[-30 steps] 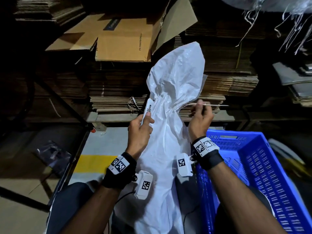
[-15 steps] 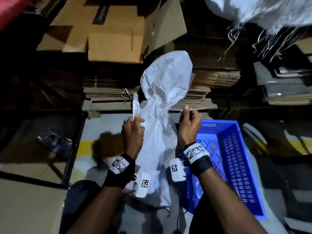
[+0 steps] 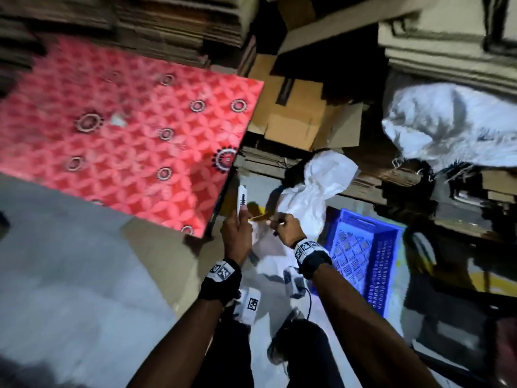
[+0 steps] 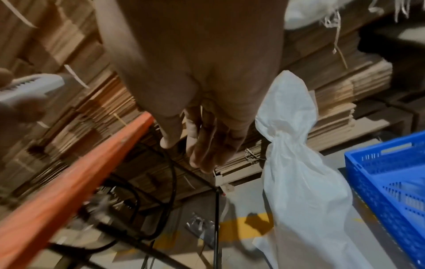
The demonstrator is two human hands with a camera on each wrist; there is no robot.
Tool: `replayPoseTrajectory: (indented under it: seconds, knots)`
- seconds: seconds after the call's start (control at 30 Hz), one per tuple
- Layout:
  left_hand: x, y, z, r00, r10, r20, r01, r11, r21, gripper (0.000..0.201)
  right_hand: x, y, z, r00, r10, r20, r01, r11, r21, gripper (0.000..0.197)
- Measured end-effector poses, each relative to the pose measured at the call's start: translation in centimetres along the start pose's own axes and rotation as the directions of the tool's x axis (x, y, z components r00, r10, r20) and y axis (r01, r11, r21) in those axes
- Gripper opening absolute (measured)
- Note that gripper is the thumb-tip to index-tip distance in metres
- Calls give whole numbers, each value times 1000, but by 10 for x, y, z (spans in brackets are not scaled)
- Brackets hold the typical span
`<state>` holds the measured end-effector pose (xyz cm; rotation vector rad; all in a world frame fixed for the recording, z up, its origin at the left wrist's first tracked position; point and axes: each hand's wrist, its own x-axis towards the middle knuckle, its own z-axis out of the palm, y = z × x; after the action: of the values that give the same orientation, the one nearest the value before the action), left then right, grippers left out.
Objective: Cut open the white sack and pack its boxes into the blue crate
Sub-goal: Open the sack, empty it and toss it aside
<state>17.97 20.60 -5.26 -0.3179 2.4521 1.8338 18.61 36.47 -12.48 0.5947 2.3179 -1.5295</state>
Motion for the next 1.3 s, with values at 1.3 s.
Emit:
replayPoseTrajectory:
  seconds: [1.3]
  knots:
    - [56,73,-207,962,-164,219,216,946,-240,25,-57,-288,119,930,-161,-329,263,919,295,6]
